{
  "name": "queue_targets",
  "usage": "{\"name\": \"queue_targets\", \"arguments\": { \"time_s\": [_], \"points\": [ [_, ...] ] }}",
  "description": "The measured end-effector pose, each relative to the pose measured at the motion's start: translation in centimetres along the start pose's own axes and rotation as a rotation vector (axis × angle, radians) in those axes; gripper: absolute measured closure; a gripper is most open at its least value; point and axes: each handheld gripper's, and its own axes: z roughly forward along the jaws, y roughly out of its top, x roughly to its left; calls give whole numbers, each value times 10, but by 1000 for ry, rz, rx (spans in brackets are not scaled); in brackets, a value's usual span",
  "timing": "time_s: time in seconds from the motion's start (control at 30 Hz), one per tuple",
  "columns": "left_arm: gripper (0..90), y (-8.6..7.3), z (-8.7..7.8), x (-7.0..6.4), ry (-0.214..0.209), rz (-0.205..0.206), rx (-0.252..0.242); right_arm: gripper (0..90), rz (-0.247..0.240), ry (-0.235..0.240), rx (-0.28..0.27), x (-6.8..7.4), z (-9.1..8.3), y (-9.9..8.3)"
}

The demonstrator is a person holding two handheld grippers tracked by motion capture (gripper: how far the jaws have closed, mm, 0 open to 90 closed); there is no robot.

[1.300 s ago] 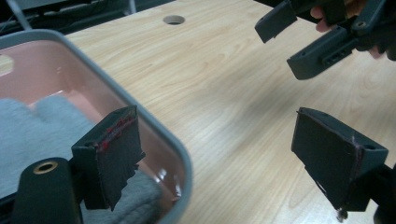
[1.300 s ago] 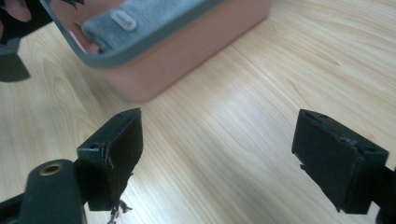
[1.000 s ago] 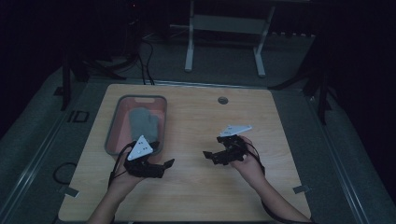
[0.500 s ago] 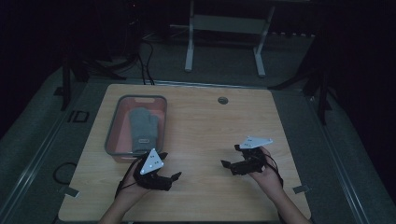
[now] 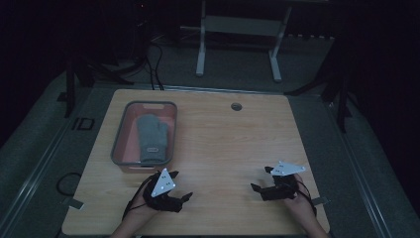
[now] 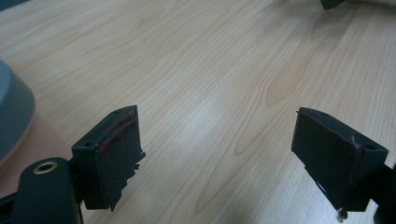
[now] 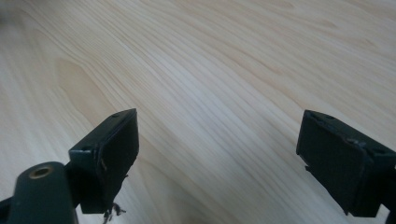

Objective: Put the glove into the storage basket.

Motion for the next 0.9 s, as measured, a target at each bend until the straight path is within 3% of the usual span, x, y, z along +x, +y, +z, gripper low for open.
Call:
{"name": "queue_targets", "arguments": {
  "time_s": [0.2,0.5,0.7,0.9],
  "points": [
    [161,-7,-2,1,15,5,21,135,30,-31,-12,-10,-13,-16],
    [161,-16,-4,5,32,-6,16,134,12,-67,-34,-15,-31,-35],
    [161,-20,-4,6,35,-18,21,134,54,-98,-56,-22,-43,-48],
    [161,-20,-3,6,36,-16,20,134,74,-109,-63,-26,-44,-50]
  ]
}}
